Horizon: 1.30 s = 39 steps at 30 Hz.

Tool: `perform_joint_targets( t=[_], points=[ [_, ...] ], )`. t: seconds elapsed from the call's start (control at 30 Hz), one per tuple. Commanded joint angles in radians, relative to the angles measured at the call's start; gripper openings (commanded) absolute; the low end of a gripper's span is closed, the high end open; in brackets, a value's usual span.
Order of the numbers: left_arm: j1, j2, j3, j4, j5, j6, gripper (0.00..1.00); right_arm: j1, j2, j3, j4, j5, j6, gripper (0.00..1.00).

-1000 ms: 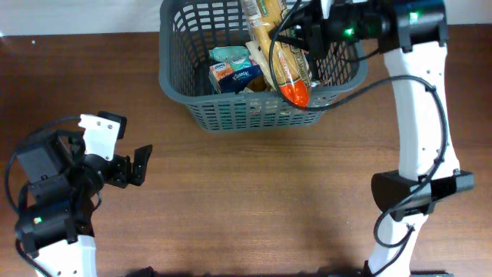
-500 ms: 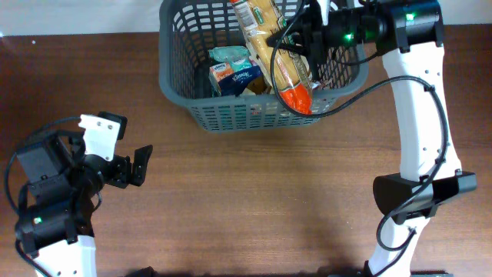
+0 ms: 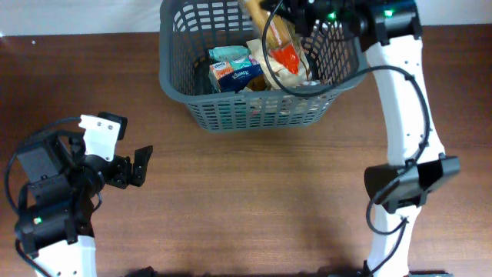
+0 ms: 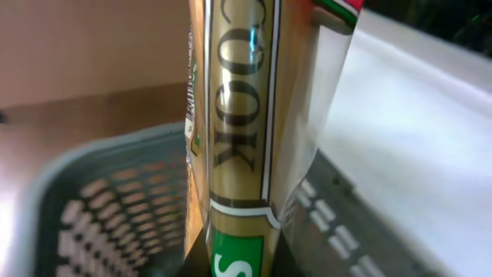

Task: Pack container
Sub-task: 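Lift the spaghetti pack upright with the right gripper and lower it into the basket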

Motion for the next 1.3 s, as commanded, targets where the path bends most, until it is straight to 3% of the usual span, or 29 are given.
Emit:
perform_joint_targets(
  t=[0.0,0.23,0.63,0.67,0.7,0.73,1.13,1.27],
  points=[
    [0.005,-0.002,-0.007,-0.001,0.020,0.024,0.99,0.001,-0.024,0.022,0.081,-0.023,-0.019,0.04],
    [0.005,-0.002,-0.007,-0.003,0.020,0.024,0.99,-0.010,0.008,-0.013,0.086,0.019,-0.019,0.03],
    [0.005,-0.002,-0.007,-0.016,0.020,0.024,0.99,-0.014,0.137,-0.020,-0.174,0.030,-0.140,0.04],
    [0.005,-0.002,-0.007,-0.016,0.020,0.024,0.99,-0.014,0.138,-0.020,-0.181,0.031,-0.139,0.31],
    [0.005,-0.002,-0.007,-0.016,0.020,0.024,0.99,-0.014,0.139,-0.020,-0.185,0.035,-0.139,0.88],
    [0.005,-0.002,-0.007,-0.016,0.020,0.024,0.99,-0.014,0.139,-0.020,-0.185,0.044,-0.135,0.99],
    [0.005,-0.002,-0.007,-0.011,0.019,0.031,0.99,-0.014,0.128,-0.002,-0.183,0.068,-0.041,0.99],
    [0.005,-0.004,-0.006,0.011,-0.030,0.038,0.99,-0.016,0.087,0.065,-0.189,0.241,0.021,0.99]
  ],
)
